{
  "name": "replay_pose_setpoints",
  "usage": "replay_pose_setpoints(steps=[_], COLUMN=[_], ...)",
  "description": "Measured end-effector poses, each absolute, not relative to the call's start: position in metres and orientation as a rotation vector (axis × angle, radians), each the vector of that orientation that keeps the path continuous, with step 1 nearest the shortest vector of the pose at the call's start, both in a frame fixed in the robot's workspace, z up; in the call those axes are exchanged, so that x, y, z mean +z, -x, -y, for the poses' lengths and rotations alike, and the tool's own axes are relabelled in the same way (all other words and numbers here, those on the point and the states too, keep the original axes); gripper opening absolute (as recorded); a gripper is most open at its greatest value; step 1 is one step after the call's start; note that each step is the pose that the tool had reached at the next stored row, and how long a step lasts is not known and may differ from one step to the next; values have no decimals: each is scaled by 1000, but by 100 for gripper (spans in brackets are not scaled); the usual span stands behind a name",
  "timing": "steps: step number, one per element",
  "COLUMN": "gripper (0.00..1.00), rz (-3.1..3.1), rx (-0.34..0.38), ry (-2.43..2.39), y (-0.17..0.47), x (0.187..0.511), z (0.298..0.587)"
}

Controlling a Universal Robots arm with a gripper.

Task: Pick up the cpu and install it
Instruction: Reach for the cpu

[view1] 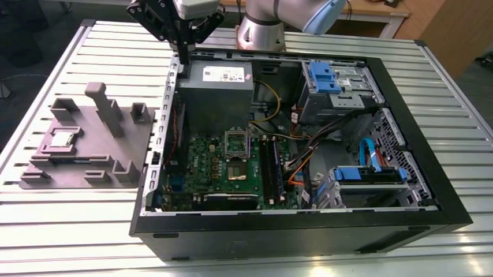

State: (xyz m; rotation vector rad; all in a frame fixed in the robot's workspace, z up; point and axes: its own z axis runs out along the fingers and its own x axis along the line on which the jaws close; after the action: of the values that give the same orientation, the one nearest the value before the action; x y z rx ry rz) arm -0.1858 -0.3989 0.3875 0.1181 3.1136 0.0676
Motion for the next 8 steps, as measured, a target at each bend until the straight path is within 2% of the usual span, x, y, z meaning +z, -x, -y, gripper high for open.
replay_pose_setpoints(steps=[8], gripper=[11], rz=[-3114], rx=[68], ry=[-118], y=[190], x=[387], z=[399])
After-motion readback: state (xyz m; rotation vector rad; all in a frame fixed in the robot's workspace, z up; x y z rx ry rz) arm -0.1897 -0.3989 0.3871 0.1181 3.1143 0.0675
